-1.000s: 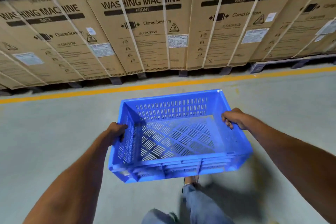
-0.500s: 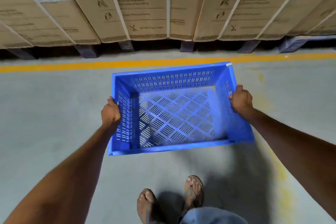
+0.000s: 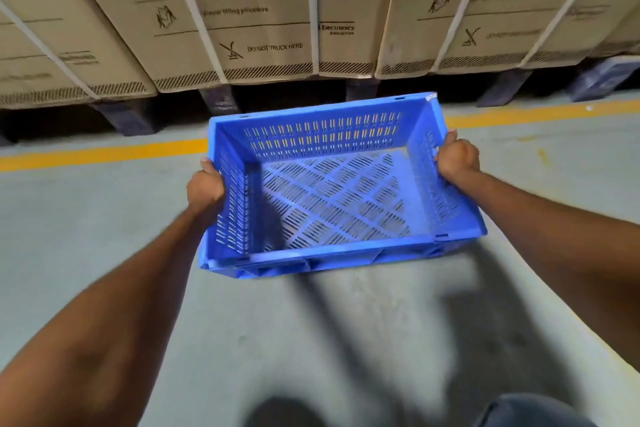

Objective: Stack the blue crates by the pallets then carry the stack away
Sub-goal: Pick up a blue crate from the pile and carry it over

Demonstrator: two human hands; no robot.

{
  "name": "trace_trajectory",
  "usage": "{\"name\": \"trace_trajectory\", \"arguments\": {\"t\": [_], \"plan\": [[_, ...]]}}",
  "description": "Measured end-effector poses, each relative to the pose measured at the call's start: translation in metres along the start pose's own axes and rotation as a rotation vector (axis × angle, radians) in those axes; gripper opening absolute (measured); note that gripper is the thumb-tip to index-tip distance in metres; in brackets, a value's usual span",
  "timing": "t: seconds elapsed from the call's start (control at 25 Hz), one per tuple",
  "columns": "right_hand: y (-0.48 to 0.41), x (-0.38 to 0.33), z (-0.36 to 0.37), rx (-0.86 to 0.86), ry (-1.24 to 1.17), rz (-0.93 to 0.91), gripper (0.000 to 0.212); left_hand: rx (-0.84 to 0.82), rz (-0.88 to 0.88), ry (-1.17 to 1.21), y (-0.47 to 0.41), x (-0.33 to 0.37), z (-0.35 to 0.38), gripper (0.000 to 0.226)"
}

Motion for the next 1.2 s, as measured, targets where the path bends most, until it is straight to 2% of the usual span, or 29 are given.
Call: {"name": "trace_trajectory", "arguments": {"t": [0.12,0.28,0.52,0.72,0.8,0.84,0.92,0.96,1.08,1.2], "plan": [[-0.018,0.01,0.021,-0.003,-0.03,0.02,0.075,-0.035,0.007,0.111,-0.022,-0.007,0.022,0.093],[-0.026,0.035,0.047,-0.009,-0.026,0.055,0.076,-0.081,0.062,0.136,-0.022,-0.01,0.039,0.072],[-0.035,0.018,0.043,0.006,-0.008,0.003,0.072,-0.041,0.095,0.119,-0.044,-0.007,0.047,0.073],[-0.035,0.02,0.044,0.0,-0.012,0.009,0.073,-0.124,0.088,0.178,-0.049,-0.009,0.053,0.065],[-0.022,0.018,0.033,0.003,0.063,-0.017,0.067,-0.198,0.072,0.13,-0.048,-0.006,0.045,0.059],[-0.012,0.015,0.023,0.029,0.134,-0.061,0.06,-0.181,0.068,0.056,-0.045,-0.002,0.036,0.052],[0.02,0.004,-0.006,0.099,0.25,-0.178,0.047,-0.004,0.149,-0.211,-0.023,0.016,0.008,0.045],[0.04,-0.003,-0.022,0.128,0.275,-0.232,0.044,0.06,0.211,-0.264,-0.006,0.029,-0.006,0.044],[0.094,-0.027,-0.072,0.142,0.287,-0.277,0.04,-0.019,0.223,-0.167,0.056,0.068,-0.038,0.039],[0.152,-0.049,-0.127,-0.004,0.204,-0.312,0.034,-0.127,0.128,-0.069,0.134,0.1,-0.076,0.031]]}}
Point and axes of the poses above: each hand's wrist, its own y-axis away from the middle knuckle, its own z-axis out of the palm, x = y × z, the point moved 4 cm from there along -y, towards the middle knuckle, and after that the axes turned 3 degrees about y, right-handed, at the moved point
